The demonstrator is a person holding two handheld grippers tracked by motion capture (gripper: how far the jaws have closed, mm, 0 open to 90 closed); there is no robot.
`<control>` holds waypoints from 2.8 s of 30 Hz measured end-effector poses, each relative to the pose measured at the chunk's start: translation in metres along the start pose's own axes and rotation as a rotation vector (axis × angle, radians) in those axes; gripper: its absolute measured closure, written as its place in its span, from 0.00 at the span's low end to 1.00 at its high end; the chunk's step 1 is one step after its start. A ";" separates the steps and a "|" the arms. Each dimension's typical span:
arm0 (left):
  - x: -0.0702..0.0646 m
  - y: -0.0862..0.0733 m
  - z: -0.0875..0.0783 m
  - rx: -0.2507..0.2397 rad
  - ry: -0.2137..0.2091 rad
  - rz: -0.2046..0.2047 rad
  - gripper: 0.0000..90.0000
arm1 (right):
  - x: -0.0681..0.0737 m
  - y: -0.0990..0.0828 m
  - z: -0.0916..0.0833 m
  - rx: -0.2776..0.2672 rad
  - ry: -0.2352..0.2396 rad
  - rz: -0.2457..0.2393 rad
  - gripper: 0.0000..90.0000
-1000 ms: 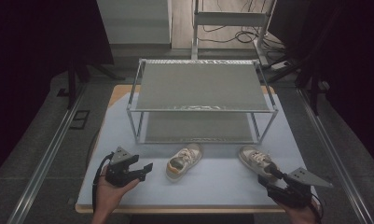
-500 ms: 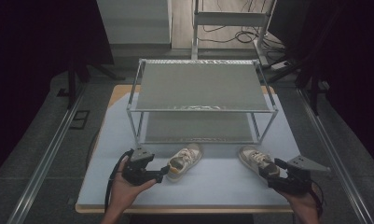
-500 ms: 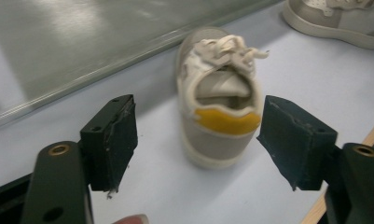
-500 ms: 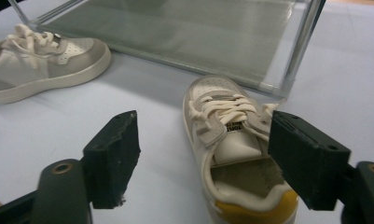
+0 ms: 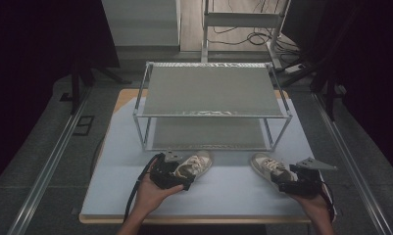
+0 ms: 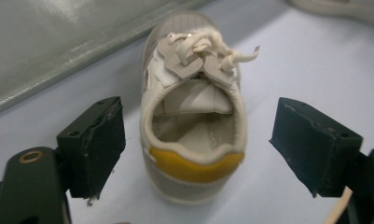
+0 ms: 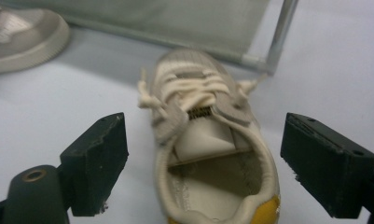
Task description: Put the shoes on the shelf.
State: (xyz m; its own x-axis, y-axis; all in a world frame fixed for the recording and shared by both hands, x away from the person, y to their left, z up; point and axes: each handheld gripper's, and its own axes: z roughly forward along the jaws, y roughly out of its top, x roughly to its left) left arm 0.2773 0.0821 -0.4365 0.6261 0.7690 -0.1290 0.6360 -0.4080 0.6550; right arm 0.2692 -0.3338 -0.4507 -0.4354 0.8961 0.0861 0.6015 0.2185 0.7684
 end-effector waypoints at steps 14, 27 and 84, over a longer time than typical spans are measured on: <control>-0.002 0.004 0.039 0.127 0.038 0.019 0.17 | -0.007 -0.008 0.029 0.086 0.005 0.013 0.15; -0.001 0.001 0.046 0.142 0.067 0.022 0.31 | -0.004 -0.008 0.039 0.121 -0.007 -0.021 0.26; 0.041 0.040 0.028 -0.022 0.094 -0.054 0.33 | 0.071 0.064 0.076 -0.013 0.053 -0.006 0.32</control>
State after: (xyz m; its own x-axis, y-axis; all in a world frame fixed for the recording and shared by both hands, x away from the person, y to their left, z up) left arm 0.3414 0.0837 -0.4369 0.5458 0.8325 -0.0948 0.6569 -0.3549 0.6653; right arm 0.3280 -0.2272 -0.4437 -0.4742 0.8729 0.1146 0.5899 0.2184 0.7774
